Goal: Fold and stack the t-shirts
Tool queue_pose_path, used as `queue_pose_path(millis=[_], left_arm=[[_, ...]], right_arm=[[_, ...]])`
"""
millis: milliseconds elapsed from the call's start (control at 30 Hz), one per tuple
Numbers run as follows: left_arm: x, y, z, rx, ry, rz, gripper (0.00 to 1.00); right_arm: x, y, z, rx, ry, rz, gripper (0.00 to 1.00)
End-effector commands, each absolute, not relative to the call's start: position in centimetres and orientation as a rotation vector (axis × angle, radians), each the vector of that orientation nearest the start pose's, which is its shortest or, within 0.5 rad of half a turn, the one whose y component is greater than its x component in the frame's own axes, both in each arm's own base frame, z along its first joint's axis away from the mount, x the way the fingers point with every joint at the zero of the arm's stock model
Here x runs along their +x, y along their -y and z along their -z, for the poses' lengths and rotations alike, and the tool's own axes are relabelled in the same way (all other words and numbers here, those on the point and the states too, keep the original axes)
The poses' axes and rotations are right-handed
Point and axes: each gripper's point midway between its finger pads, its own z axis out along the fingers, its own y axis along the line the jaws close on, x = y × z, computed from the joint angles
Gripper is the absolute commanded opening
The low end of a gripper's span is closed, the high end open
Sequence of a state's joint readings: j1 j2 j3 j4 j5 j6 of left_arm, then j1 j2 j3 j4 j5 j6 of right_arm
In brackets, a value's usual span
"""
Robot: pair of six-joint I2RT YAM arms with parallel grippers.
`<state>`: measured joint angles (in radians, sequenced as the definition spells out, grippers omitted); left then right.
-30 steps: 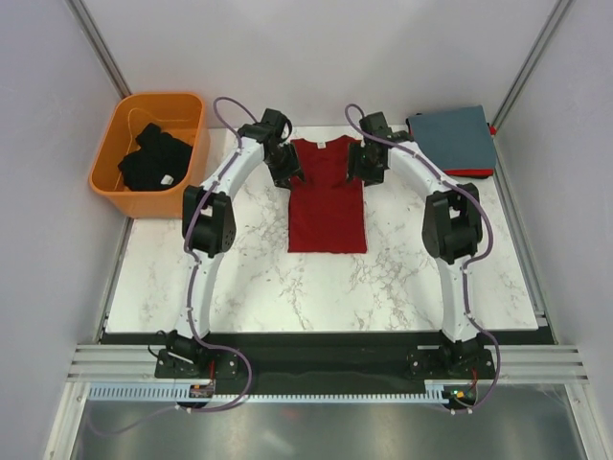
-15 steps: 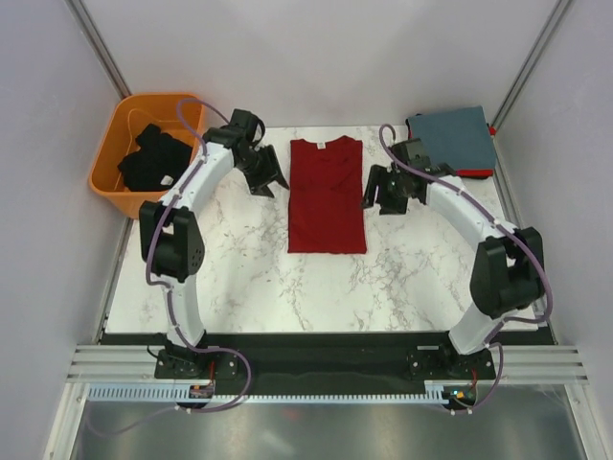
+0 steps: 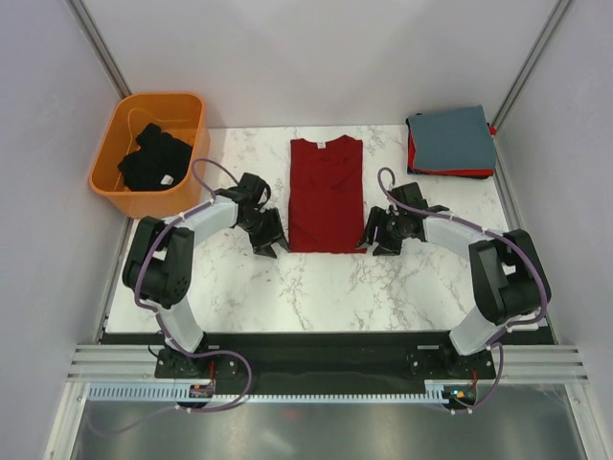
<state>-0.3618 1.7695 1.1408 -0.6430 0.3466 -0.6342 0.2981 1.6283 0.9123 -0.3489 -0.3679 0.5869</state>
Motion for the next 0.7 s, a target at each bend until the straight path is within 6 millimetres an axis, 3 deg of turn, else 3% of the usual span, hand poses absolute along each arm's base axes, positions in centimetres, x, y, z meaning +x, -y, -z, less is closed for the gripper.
queue_pose_path(millis=[0, 333, 667], left_arm=[[31.0, 22.3, -6.8, -0.267, -2.804, 0.810, 0.53], [31.1, 22.6, -3.5, -0.296, -2.845, 0.791, 0.47], [30.8, 22.1, -1.6, -0.326, -2.867, 0.727, 0.34]], right_arm=[[31.6, -19.1, -4.3, 0.224, -2.669, -0.816, 0.65], [31.2, -18.8, -1.3, 0.222, -2.727, -0.781, 0.58], [31.1, -18.9, -0.9, 0.211, -2.739, -0.787, 0.49]])
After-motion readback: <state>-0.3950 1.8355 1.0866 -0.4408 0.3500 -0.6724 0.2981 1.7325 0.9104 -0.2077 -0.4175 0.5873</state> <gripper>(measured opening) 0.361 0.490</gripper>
